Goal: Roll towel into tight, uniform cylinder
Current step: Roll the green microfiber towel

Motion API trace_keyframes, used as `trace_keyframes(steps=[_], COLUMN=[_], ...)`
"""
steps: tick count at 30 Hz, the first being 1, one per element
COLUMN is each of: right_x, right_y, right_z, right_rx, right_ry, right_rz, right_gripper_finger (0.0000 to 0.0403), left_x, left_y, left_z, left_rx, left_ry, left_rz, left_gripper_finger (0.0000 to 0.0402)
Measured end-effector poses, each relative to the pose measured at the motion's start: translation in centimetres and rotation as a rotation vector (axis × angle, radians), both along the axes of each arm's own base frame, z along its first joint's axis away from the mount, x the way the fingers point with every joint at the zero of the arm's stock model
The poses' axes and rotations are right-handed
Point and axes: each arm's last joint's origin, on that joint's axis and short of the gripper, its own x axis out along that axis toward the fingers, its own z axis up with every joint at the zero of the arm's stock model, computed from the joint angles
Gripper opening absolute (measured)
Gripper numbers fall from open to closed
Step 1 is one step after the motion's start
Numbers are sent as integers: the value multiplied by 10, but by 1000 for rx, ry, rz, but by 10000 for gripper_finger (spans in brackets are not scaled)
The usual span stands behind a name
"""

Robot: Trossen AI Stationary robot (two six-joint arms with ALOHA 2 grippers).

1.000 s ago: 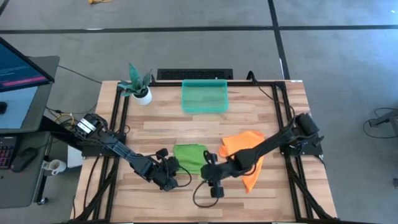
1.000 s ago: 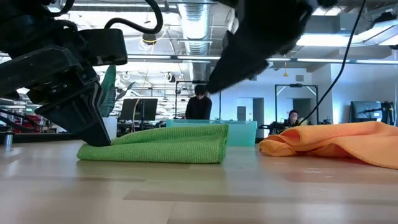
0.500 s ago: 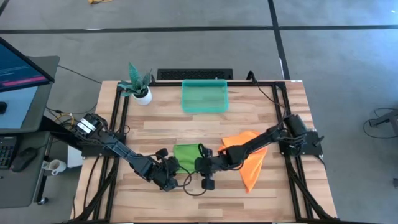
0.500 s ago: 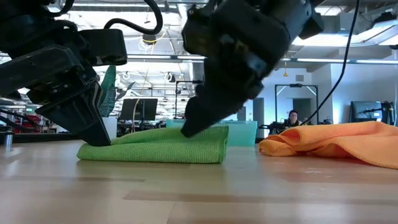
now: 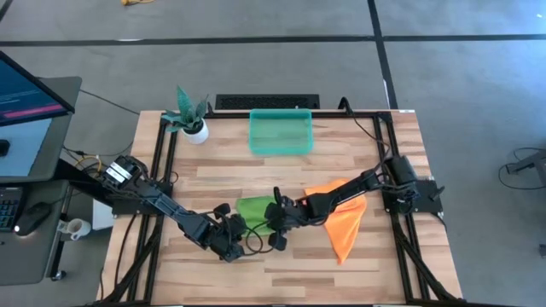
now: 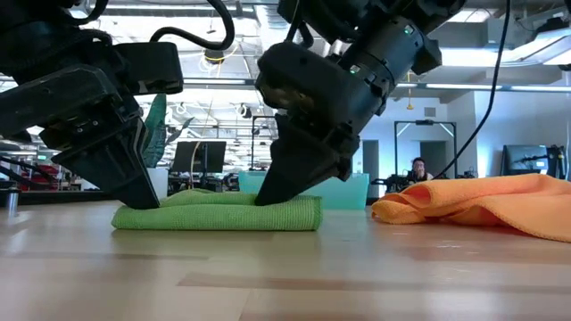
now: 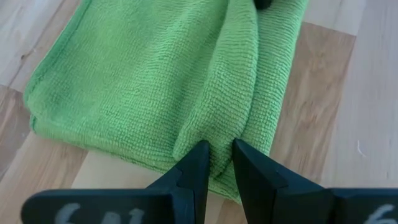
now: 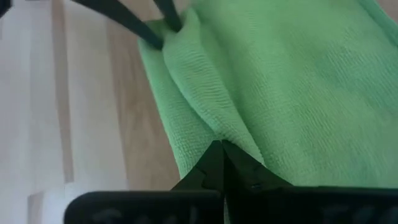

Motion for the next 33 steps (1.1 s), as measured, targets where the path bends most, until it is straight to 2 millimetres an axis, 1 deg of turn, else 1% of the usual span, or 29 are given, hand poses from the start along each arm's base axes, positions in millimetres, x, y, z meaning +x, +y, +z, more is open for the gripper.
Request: trace_keyframes(steps=[3, 6, 13, 16, 18, 21, 23, 27, 30, 33], right_x=[-1, -1, -1, -1, -1, -1, -1, -1, -2, -2], right_y=[-2, -2, -2, -2, -2, -2, -2, -2, -2, -2], right_z=[-1, -1, -1, -1, -1, -1, -1, -1, -1, -1], right_rx=[3, 1, 1, 1, 1, 2, 2, 3, 3, 3], right_ry=[15, 21, 22, 21, 21, 24, 24, 24, 24, 24], right_rz=[-14, -12, -12, -12, -12, -11, -11, -11, -10, -10], right_gripper_finger=[17, 12, 17, 19, 17, 13, 12, 16, 16, 14], left_x=[0, 0, 0, 1, 3, 6, 8, 13, 16, 17], left_y=[0, 0, 1, 0, -3, -7, -10, -17, -22, -23], left_z=[0, 0, 0, 1, 5, 16, 27, 43, 45, 39], left_rx=[5, 0, 7, -3, 5, 48, 90, 196, 227, 206], left_ry=[-3, -11, -18, 13, 28, 60, 65, 2, -73, -109], left_rz=[3, 21, 29, -22, -52, -80, -81, -81, -97, -113], left_gripper_finger=[69, 81, 138, 160, 168, 170, 167, 159, 153, 146])
